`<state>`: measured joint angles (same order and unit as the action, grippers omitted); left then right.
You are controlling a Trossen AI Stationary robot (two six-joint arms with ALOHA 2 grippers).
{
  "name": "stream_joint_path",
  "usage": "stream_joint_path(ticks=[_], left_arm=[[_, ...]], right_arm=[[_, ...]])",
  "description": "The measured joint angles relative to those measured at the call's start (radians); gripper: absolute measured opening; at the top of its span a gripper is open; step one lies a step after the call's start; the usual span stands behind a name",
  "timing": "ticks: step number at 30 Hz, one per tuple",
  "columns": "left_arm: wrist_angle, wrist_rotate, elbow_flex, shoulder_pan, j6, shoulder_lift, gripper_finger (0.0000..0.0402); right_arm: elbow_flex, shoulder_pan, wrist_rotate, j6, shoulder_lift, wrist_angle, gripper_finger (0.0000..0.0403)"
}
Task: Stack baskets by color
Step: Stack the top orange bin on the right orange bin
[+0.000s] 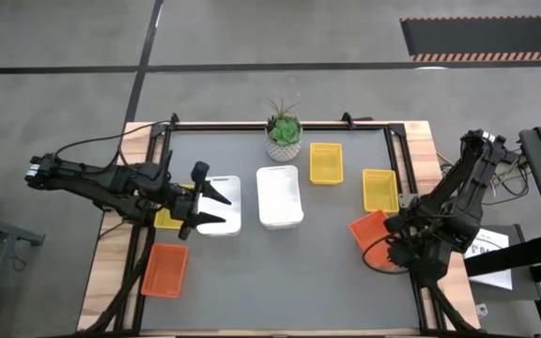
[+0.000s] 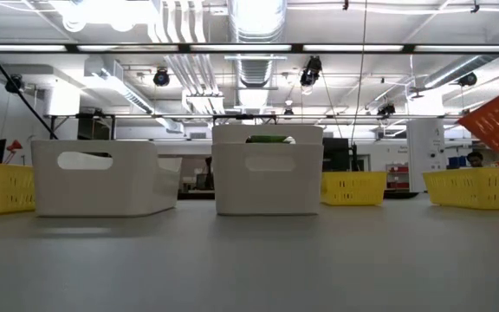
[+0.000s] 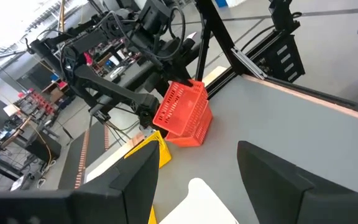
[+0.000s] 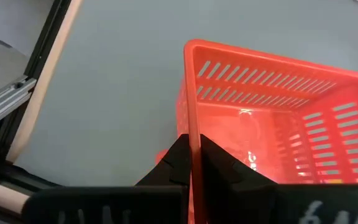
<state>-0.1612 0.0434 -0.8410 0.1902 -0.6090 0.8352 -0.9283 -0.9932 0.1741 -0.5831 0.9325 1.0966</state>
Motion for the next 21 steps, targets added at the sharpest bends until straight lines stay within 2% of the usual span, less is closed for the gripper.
stream_joint_path(ticks=[21], left_arm=[[0.047, 0.000, 0.000, 0.001, 0.003, 0.022, 0.0201]], right_arm=[[0.000, 0.000, -0.025, -0.050, 0.104, 0.006, 0.0008]])
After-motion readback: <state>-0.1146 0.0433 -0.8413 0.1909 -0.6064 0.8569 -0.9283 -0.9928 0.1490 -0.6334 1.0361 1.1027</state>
